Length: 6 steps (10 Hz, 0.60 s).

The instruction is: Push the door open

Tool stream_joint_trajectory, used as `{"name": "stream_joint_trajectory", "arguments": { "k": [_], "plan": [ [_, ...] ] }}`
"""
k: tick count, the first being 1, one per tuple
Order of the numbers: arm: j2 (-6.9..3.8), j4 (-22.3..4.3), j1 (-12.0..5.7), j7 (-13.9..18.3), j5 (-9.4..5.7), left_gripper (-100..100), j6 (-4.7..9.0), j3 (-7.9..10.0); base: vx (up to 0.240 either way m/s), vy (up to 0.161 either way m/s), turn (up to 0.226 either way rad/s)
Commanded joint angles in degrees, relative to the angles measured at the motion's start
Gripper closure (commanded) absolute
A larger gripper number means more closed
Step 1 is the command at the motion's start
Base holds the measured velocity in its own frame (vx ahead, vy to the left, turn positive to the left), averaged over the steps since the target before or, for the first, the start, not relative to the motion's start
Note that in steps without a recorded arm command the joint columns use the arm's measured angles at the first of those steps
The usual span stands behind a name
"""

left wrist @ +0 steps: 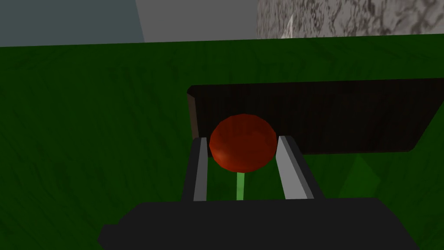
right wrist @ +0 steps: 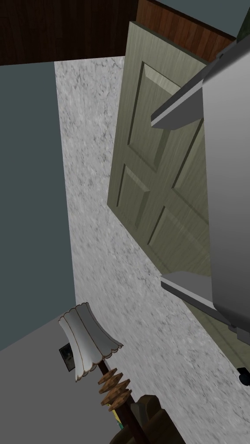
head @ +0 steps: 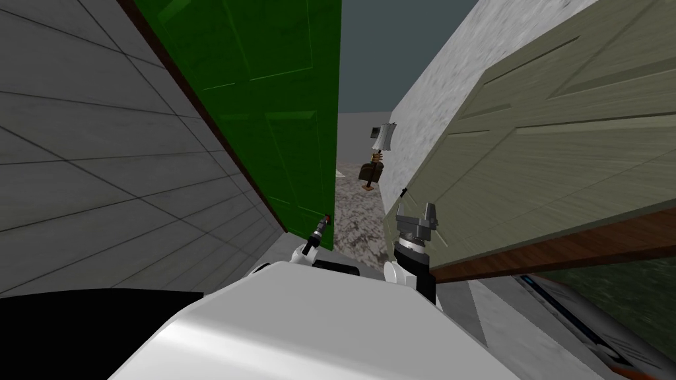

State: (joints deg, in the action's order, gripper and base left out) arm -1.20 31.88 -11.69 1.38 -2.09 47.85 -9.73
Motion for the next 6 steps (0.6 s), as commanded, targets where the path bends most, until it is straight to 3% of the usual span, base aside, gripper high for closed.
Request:
{"name": "stream_joint_trajectory", "arguments": {
  "k": [1, 2, 6],
  "plan": [
    [0.0, 0.08, -0.05, 0.03, -0.02, 100, 0.12, 0.02, 0.0, 0.0, 0.0],
    [-0.69, -0.06, 0.0, -0.23, -0.34, 100, -0.05, 0.68, 0.081, -0.03, 0.015],
    [-1.76, -0.13, -0.05, -0.71, -1.06, 100, -0.11, 2.08, 0.146, -0.078, 0.027]
  ]
}}
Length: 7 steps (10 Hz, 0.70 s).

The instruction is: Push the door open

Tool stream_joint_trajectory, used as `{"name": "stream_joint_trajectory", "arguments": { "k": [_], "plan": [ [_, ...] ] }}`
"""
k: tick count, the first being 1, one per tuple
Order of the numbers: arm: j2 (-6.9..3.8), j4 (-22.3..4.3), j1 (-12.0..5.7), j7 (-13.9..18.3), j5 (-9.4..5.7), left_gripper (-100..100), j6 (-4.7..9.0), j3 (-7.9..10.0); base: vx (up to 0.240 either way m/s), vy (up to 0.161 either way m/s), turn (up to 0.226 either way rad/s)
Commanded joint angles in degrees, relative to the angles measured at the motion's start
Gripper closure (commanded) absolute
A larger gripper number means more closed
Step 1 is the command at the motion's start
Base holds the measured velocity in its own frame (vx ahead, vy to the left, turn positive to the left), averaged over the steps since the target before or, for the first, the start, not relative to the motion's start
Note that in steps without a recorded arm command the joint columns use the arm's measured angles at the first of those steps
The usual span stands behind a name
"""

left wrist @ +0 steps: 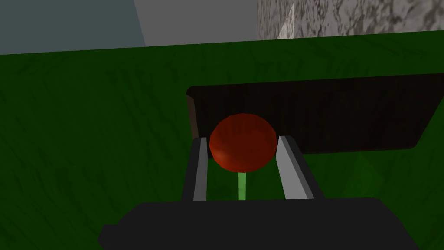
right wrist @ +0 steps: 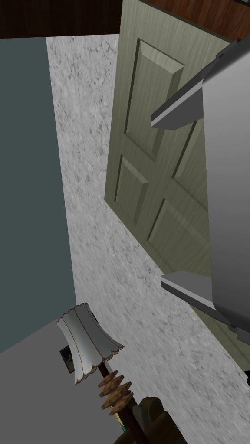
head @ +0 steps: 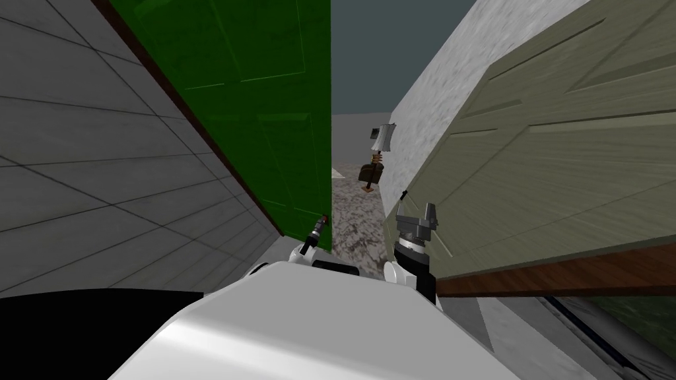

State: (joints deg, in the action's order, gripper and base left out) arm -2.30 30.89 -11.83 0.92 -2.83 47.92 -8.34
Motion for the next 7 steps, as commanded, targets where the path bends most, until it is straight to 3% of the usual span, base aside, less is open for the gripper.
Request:
{"name": "stream_joint_trajectory", "arguments": {
  "k": [1, 5, 6, 7],
  "plan": [
    [-0.98, 0.84, 0.07, -0.42, -0.57, 100, -0.2, 1.2, 0.193, -0.083, 0.028],
    [-1.96, 0.73, -0.01, -1.14, -1.63, 100, -0.29, 3.29, 0.161, -0.06, 0.067],
    [-1.73, -0.51, -0.67, -0.75, -1.45, -100, 0.2, 2.71, -0.03, -0.05, 0.084],
    [-1.73, -0.51, -0.67, -0.75, -1.45, -100, 0.2, 2.71, -0.143, -0.021, -0.01]
  ]
}}
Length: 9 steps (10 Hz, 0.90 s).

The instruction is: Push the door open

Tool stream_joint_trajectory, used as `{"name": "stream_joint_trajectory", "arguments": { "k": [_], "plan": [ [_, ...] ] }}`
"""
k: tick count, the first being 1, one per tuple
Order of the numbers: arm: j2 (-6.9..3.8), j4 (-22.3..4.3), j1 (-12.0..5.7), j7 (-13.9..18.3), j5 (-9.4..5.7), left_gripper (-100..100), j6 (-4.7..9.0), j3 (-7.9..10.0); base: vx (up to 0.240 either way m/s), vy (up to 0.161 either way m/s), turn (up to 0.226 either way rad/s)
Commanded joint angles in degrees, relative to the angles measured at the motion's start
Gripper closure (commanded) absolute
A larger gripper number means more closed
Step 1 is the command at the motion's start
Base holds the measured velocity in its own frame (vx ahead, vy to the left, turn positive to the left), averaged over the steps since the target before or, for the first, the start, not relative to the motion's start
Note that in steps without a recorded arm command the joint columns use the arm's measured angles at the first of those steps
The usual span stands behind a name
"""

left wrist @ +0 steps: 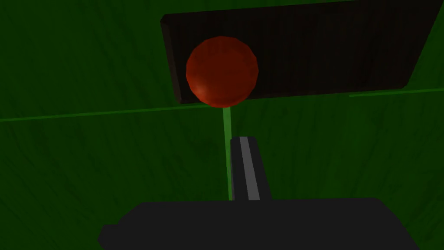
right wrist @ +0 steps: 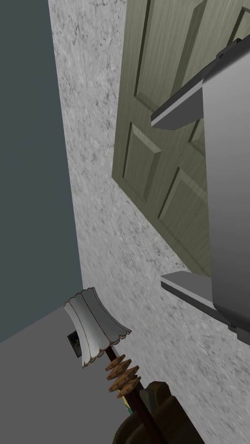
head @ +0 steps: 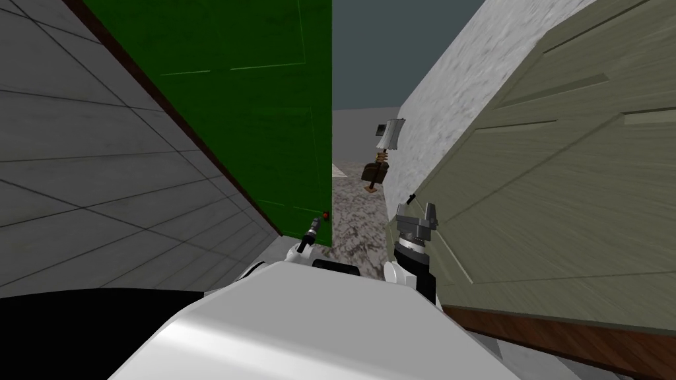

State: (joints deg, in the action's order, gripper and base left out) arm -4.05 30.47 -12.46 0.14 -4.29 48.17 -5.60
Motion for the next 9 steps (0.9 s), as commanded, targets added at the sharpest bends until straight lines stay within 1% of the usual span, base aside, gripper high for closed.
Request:
{"name": "stream_joint_trajectory", "arguments": {
  "k": [1, 4, 6, 7, 8, 9],
  "plan": [
    [0.04, 0.0, -0.1, 0.09, -0.05, -100, -0.2, -0.03, -0.174, 0.006, 0.011],
    [0.59, 0.28, -0.29, 0.29, -0.21, -100, -0.69, -0.02, -0.21, -0.038, 0.037],
    [1.56, 0.5, -0.43, 0.45, -0.34, -100, -1.07, -0.01, -0.218, -0.039, 0.039],
    [1.3, 0.25, -0.5, 0.36, -0.32, -100, -0.86, 0.01, -0.104, -0.036, 0.011],
    [0.91, 0.16, -0.44, 0.29, -0.41, -100, -0.69, 0.14, 0.09, -0.02, -0.032],
    [0.84, 0.14, -0.43, 0.27, -0.43, -100, -0.63, 0.18, 0.159, -0.01, -0.02]
  ]
}}
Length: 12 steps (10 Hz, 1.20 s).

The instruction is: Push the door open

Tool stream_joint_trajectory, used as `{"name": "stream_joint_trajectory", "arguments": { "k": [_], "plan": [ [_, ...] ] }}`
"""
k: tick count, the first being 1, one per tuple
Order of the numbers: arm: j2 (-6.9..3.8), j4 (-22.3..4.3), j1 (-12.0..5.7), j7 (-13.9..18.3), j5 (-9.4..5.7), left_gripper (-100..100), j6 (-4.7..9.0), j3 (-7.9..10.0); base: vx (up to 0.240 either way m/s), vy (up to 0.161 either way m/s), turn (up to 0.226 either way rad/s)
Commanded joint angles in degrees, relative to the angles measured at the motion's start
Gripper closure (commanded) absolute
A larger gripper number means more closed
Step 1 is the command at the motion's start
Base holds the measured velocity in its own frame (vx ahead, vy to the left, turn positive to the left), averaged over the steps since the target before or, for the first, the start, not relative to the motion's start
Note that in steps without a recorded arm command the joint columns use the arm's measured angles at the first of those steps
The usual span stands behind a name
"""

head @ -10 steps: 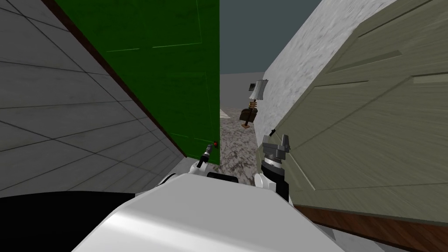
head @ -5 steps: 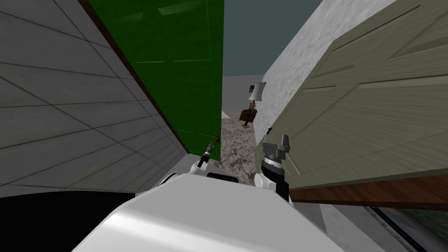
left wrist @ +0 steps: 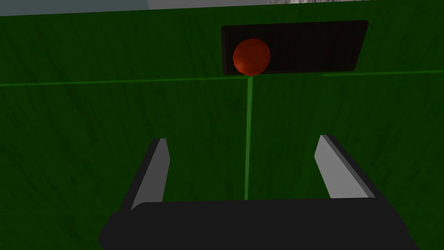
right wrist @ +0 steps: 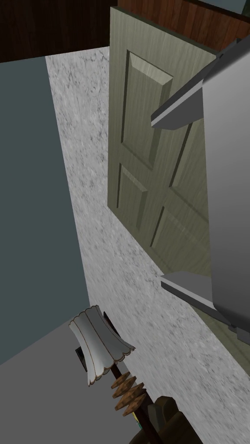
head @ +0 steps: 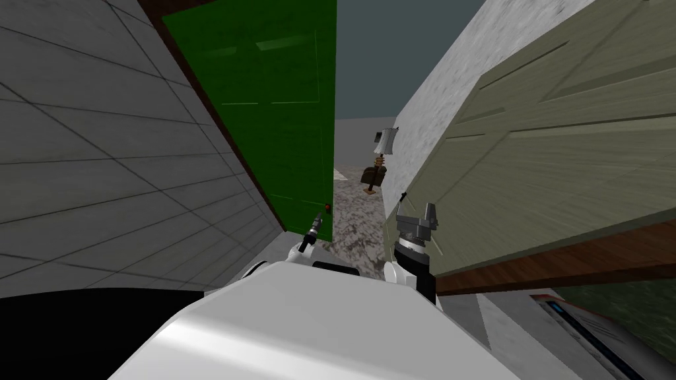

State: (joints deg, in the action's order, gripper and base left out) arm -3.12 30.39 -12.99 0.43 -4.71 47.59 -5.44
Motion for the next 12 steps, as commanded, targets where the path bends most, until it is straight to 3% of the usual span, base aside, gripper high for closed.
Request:
{"name": "stream_joint_trajectory", "arguments": {
  "k": [1, 8, 9, 12],
  "plan": [
    [-0.23, 0.18, 0.13, -0.09, -0.06, -100, 0.06, 0.11, 0.189, -0.024, -0.02],
    [0.26, 0.11, 0.51, -0.46, -0.39, -100, 0.79, 0.61, 0.193, -0.022, -0.021],
    [0.26, 0.11, 0.51, -0.46, -0.39, 100, 0.79, 0.61, -0.011, -0.001, -0.001],
    [0.26, 0.11, 0.51, -0.46, -0.39, 100, 0.79, 0.61, -0.015, 0.002, -0.003]
  ]
}}
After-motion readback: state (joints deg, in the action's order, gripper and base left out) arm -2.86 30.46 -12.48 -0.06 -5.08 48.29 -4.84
